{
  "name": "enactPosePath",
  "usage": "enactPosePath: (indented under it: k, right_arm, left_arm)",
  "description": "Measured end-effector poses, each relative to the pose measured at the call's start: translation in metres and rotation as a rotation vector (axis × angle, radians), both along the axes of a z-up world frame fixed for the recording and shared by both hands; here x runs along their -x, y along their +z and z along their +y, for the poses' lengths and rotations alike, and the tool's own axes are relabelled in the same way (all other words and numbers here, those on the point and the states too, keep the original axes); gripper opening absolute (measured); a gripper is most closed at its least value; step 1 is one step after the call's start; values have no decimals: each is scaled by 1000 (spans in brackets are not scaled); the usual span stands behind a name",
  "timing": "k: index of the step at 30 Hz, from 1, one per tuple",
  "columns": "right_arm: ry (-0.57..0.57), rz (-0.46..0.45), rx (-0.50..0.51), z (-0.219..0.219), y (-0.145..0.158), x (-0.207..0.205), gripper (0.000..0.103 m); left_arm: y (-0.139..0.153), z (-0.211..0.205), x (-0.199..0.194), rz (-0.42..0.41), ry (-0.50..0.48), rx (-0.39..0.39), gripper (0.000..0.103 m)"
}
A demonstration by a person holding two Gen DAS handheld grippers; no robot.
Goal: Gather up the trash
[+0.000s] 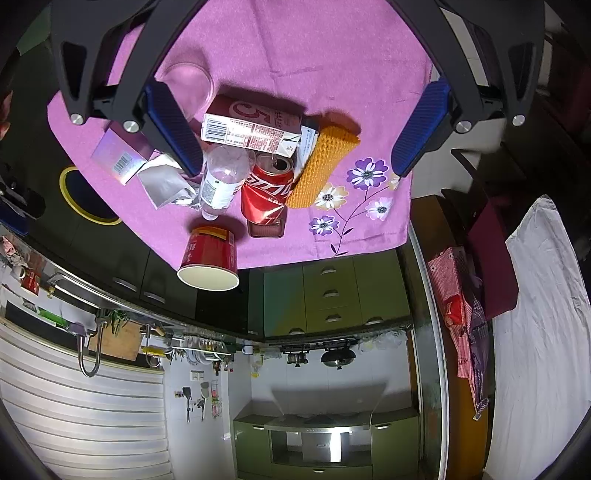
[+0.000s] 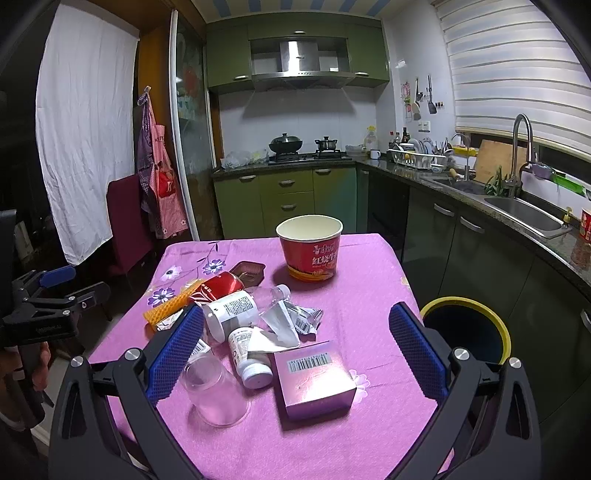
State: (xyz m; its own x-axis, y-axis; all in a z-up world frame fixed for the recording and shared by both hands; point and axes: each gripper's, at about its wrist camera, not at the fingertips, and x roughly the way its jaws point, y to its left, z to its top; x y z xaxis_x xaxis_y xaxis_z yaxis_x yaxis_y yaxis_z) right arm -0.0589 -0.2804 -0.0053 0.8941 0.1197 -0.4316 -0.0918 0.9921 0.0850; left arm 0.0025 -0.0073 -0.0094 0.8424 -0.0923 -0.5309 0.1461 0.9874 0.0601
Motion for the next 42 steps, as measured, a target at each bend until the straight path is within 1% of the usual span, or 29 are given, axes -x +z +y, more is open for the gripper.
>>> enactPosePath:
  k: [12,13,42]
  right_arm:
    - [3,8,-1,2,-4,-2,99]
    - [4,8,0,2,-5,-2,99]
    - [4,46,-13,-1,-16,-13,99]
  left_arm:
    - [-2,6,-3,6,-3,-4,97]
    - [-4,0,0,4,-4,-3,97]
    - [-11,-8,-8,27,-17,-18,97]
